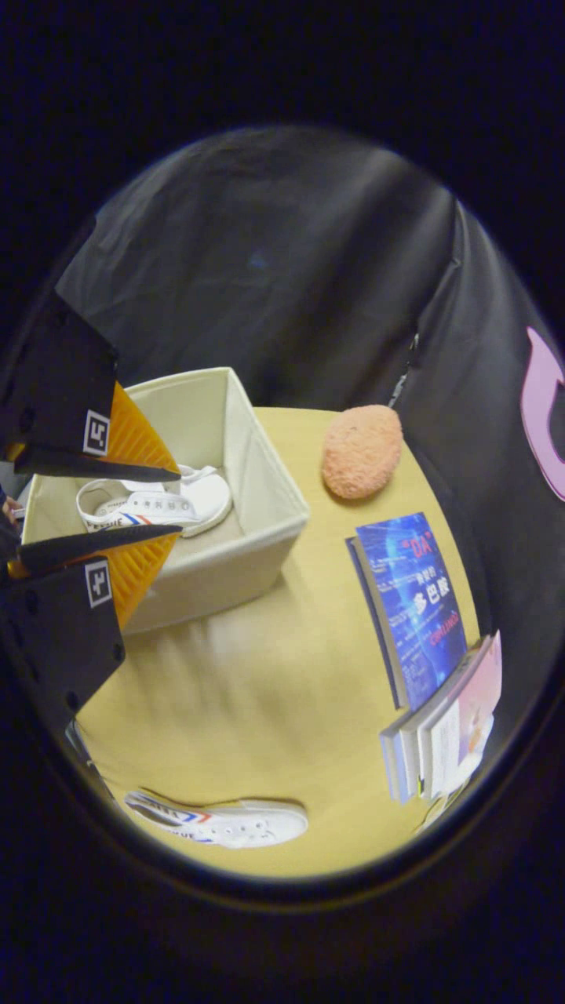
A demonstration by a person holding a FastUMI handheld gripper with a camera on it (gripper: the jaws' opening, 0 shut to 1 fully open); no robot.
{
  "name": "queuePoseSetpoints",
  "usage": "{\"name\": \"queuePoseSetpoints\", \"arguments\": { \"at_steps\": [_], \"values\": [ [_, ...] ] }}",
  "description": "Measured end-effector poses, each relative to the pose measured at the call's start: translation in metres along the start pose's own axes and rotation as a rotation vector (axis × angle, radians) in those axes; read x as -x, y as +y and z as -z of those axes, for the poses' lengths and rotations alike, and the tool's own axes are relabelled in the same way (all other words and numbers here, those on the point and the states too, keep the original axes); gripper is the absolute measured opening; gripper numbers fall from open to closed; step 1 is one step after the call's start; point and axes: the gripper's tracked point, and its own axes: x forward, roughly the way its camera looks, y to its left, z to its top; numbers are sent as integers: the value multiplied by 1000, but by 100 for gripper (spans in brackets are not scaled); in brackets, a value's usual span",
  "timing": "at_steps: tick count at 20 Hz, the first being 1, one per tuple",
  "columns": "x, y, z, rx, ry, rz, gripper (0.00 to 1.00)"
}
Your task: Open the storage box then place both shoes into the box .Put the left shoe in first, then the right shoe, with the right side of both shoes facing outward in a uniform manner.
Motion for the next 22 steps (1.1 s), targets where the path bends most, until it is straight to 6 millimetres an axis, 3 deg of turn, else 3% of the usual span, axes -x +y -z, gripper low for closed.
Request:
{"name": "queuePoseSetpoints", "arguments": {
  "at_steps": [3, 6, 9, 13, 17, 22],
  "values": [
    [33, -37, -32, -24, -81, 13, 41],
    [61, -95, -54, -44, -125, 74, 41],
    [81, -159, -60, -71, -141, 147, 41],
    [96, -236, -53, -116, -122, 242, 41],
    [99, -300, -33, -131, -79, 335, 41],
    [88, -346, -4, -117, -4, 402, 47]
  ]
}}
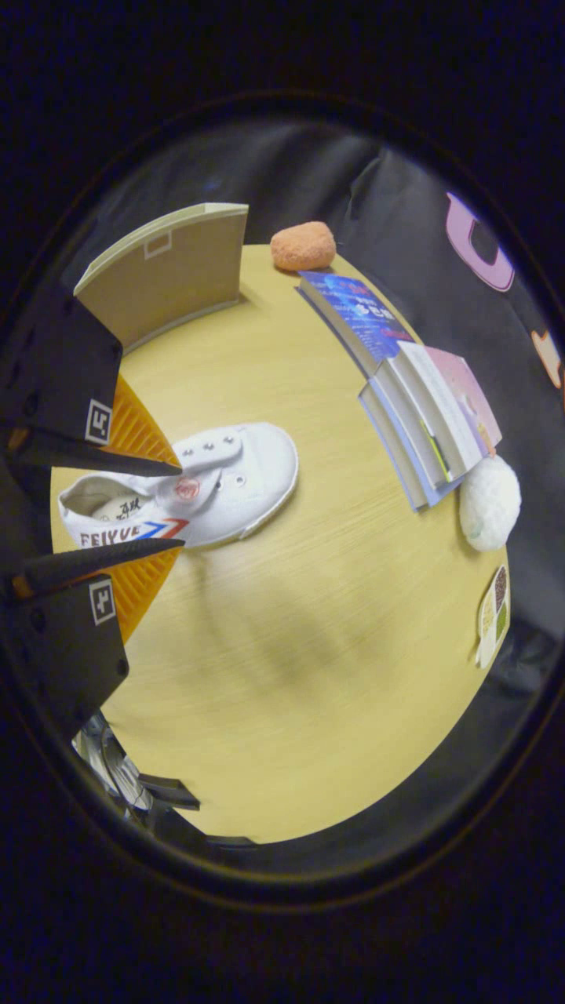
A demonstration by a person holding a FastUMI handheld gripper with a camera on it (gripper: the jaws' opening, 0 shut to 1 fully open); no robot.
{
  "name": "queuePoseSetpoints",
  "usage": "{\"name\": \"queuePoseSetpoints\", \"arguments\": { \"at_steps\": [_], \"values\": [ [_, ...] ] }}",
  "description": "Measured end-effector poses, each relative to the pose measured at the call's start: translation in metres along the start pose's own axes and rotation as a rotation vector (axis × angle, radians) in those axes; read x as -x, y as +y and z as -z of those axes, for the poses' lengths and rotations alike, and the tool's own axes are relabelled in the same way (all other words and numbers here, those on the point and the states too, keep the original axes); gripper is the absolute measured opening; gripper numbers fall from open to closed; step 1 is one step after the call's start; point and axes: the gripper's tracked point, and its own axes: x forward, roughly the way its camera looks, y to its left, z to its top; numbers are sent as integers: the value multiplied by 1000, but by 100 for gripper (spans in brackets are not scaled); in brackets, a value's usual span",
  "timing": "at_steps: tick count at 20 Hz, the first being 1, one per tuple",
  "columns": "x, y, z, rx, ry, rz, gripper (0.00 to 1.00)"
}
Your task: Open the storage box then place both shoes into the box .Put the left shoe in first, then the right shoe, with the right side of both shoes facing outward in a uniform manner.
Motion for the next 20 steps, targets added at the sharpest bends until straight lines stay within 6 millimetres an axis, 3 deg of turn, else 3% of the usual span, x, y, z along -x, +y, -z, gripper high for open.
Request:
{"name": "queuePoseSetpoints", "arguments": {
  "at_steps": [6, 8, 10, 11, 12, 15, 20],
  "values": [
    [-35, -12, 10, -5, 38, 1, 47],
    [-38, -10, 10, -26, 47, -31, 47],
    [-40, -8, 10, -35, 60, -68, 45],
    [-47, -7, 13, -28, 63, -77, 38],
    [-37, -8, 9, -16, 55, -77, 31],
    [-35, -6, 13, -35, 59, -92, 6],
    [-16, 8, 9, -62, 2, -203, 6]
  ]
}}
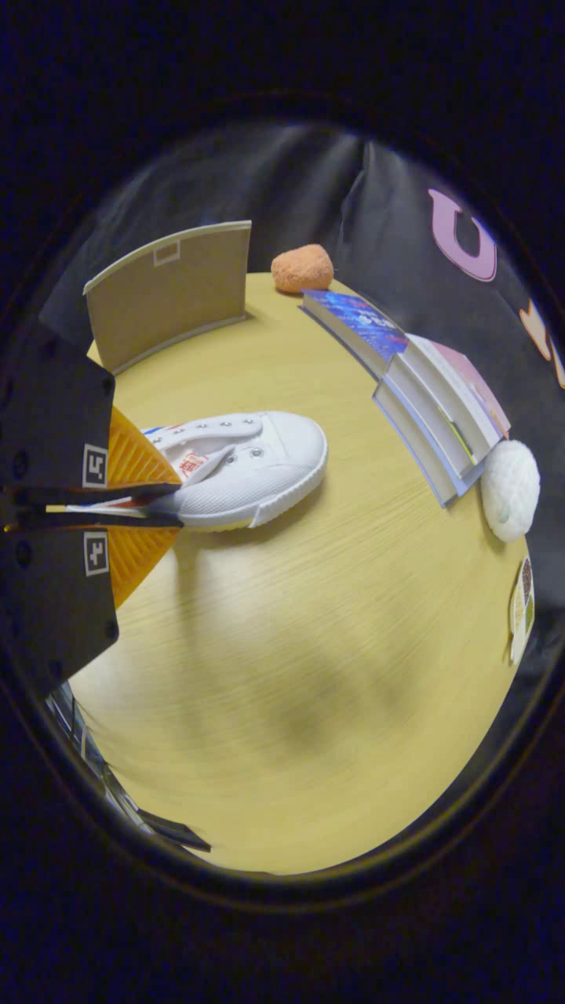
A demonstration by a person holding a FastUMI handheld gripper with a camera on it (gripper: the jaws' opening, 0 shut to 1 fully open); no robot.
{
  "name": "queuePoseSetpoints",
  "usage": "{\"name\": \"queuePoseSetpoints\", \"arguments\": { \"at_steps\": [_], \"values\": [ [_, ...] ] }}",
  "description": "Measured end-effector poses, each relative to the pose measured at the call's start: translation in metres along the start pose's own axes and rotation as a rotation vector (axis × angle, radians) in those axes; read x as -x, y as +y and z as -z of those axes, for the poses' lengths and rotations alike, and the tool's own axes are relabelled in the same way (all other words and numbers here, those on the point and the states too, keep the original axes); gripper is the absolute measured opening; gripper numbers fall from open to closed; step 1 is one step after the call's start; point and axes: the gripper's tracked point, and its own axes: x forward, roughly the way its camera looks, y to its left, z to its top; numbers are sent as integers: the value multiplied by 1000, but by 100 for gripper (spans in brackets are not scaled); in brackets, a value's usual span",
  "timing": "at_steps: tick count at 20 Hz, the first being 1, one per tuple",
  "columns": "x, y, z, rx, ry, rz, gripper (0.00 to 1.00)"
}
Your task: Open the storage box then place both shoes into the box .Put the left shoe in first, then the right shoe, with the right side of both shoes facing outward in a uniform manner.
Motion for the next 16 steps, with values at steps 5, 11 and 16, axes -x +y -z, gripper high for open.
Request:
{"name": "queuePoseSetpoints", "arguments": {
  "at_steps": [5, 11, 16],
  "values": [
    [12, 38, -13, -96, -42, -103, 6],
    [36, 109, -15, -75, -70, -224, 6],
    [72, 201, -9, 27, -86, -361, 6]
  ]
}}
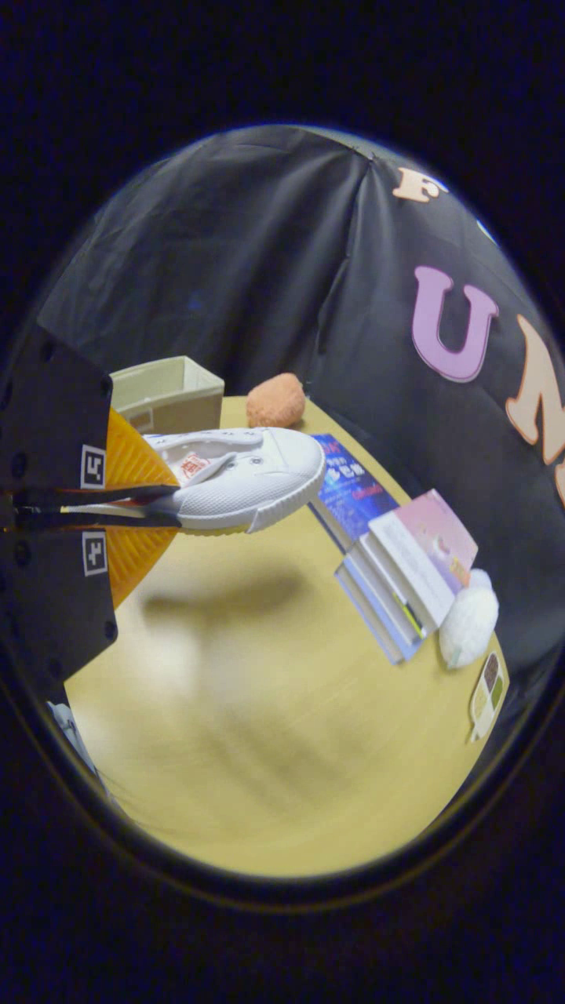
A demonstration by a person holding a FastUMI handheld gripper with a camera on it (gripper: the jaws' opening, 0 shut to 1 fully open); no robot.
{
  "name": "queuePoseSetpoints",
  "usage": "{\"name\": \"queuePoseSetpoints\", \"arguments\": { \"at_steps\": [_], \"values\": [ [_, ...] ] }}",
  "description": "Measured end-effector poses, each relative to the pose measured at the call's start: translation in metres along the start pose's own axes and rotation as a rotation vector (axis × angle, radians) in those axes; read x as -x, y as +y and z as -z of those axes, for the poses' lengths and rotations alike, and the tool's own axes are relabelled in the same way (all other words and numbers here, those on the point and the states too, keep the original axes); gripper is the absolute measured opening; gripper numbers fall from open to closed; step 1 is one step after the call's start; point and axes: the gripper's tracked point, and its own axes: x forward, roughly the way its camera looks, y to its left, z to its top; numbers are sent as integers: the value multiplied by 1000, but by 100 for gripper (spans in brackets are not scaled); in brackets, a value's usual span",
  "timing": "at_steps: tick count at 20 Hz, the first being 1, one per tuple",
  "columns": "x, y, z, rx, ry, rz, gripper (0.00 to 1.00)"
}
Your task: Open the storage box then place both shoes into the box .Put the left shoe in first, then the right shoe, with the right side of both shoes facing outward in a uniform manner.
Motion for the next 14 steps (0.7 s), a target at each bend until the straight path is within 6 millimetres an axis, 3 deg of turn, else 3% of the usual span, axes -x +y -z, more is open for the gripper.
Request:
{"name": "queuePoseSetpoints", "arguments": {
  "at_steps": [5, 7, 10, 14],
  "values": [
    [-19, 100, 31, 76, 80, -131, 5],
    [-36, 125, 47, 93, 125, -149, 5],
    [-64, 137, 73, 124, 177, -124, 6],
    [-84, 121, 103, 194, 213, -28, 6]
  ]
}}
